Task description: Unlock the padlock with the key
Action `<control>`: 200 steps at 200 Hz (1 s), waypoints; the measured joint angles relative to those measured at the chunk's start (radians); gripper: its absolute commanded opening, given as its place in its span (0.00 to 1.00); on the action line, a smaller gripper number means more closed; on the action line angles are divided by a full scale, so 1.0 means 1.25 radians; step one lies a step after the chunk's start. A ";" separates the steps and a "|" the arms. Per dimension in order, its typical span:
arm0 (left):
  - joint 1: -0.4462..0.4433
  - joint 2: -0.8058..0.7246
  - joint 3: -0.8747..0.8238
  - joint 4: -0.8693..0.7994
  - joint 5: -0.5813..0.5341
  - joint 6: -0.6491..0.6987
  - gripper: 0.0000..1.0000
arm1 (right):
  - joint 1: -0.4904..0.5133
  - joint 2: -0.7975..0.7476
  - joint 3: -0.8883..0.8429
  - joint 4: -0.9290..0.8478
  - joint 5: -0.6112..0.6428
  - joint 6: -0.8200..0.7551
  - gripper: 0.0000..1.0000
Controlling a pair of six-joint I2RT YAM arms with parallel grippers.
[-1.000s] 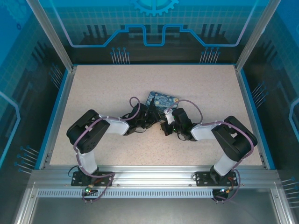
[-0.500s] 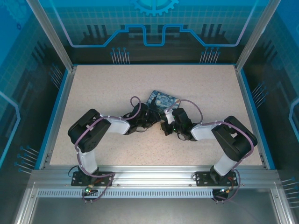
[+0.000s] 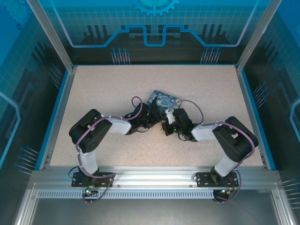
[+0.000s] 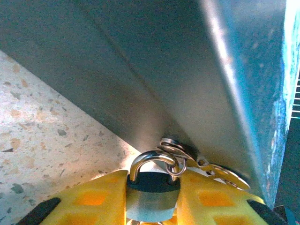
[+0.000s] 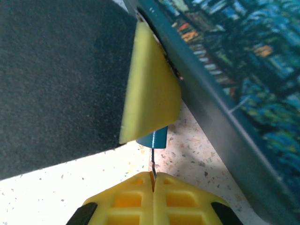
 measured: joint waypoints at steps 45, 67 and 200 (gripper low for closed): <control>-0.022 0.019 0.011 -0.013 0.008 -0.001 0.29 | 0.000 0.000 0.003 0.005 -0.003 0.000 0.00; -0.022 0.020 0.015 -0.014 0.009 -0.002 0.26 | 0.000 0.000 0.003 0.003 -0.002 0.000 0.00; -0.022 0.011 0.016 -0.023 0.001 -0.001 0.50 | 0.000 0.003 0.011 -0.004 -0.003 0.006 0.00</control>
